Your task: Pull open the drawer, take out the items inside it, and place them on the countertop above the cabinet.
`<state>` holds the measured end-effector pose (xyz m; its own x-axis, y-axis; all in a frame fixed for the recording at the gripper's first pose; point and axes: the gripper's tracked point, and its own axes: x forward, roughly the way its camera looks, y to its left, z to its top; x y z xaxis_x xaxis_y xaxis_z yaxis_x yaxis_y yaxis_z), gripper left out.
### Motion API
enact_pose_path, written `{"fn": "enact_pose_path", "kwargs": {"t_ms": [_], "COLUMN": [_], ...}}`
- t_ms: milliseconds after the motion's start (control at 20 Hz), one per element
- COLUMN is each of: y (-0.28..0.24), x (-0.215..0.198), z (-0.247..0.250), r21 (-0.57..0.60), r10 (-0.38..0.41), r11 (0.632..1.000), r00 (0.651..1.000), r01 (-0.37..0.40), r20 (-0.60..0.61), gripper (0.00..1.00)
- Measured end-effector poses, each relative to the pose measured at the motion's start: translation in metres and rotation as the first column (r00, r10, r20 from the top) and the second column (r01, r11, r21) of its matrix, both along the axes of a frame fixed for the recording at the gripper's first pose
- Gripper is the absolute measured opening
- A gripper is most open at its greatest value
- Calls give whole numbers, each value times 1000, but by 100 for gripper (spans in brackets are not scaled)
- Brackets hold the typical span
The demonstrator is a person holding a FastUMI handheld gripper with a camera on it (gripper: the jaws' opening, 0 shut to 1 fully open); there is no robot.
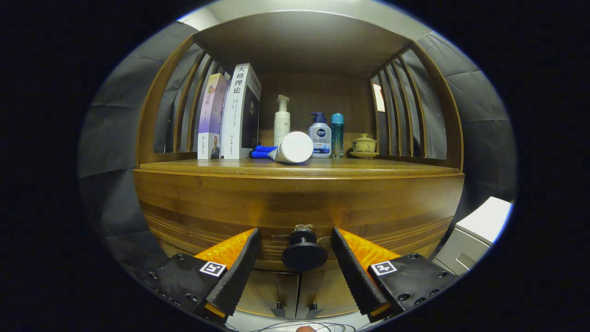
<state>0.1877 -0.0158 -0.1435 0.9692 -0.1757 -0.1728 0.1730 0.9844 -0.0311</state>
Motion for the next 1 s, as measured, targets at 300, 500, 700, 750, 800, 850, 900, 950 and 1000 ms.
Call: {"fn": "enact_pose_path", "kwargs": {"t_ms": [300, 500, 700, 750, 800, 850, 900, 950, 1000], "y": [-12, -15, -7, -6, -4, -1, 1, 3, 2], "x": [-37, -72, -114, -124, -133, -141, -149, -158, -166], "z": [15, 50, 100, 108, 116, 124, 130, 135, 139], "r21": [53, 20, -32, -39, -39, -33, -26, -17, -8], "r10": [-7, 16, 62, 69, 79, 89, 97, 103, 103], "r11": [999, 1000, 998, 997, 997, 996, 995, 995, 995], "r00": [1000, 998, 986, 984, 981, 978, 976, 975, 975], "r01": [8, -17, -57, -63, -73, -84, -93, -101, -104], "r20": [-6, 60, 154, 166, 177, 187, 194, 197, 197], "gripper": [98, 98, 98, 98, 98, 98, 98, 98, 98]}}
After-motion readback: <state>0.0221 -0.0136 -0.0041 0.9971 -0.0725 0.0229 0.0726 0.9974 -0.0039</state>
